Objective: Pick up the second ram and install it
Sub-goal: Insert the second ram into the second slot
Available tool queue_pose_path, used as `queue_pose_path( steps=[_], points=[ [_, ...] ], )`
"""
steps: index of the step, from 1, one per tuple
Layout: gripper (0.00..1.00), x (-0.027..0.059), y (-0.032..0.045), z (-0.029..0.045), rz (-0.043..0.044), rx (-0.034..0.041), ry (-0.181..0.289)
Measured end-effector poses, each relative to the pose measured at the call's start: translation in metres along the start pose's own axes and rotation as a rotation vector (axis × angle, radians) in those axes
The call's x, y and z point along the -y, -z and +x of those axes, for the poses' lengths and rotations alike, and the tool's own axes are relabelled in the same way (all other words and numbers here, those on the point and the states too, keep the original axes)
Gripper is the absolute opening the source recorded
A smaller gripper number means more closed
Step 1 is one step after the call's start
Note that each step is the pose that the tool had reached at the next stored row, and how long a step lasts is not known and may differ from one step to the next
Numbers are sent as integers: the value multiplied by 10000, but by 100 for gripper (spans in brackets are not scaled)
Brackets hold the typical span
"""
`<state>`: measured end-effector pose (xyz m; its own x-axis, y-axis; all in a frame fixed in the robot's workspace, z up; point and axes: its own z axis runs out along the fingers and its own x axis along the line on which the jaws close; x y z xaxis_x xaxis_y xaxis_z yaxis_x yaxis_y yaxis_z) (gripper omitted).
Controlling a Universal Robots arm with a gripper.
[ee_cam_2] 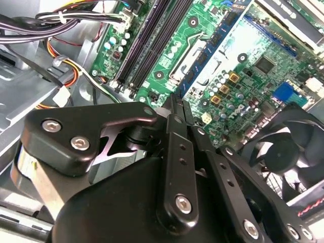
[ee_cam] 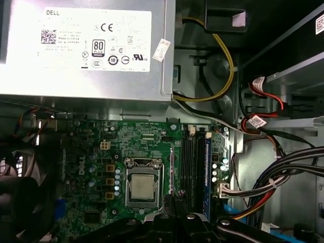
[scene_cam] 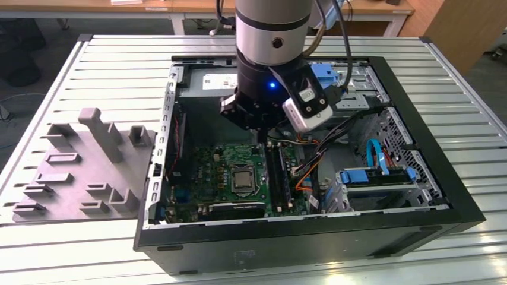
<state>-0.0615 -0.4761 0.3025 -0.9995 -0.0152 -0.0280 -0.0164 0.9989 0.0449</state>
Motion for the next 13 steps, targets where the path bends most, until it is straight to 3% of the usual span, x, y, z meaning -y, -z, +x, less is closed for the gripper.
queue_pose_path(
  steps=[10, 13],
  points=[
    [12, 0, -29, -21, 0, 0, 0],
    [12, 1, -36, -61, -3, 1, 0]
  ],
)
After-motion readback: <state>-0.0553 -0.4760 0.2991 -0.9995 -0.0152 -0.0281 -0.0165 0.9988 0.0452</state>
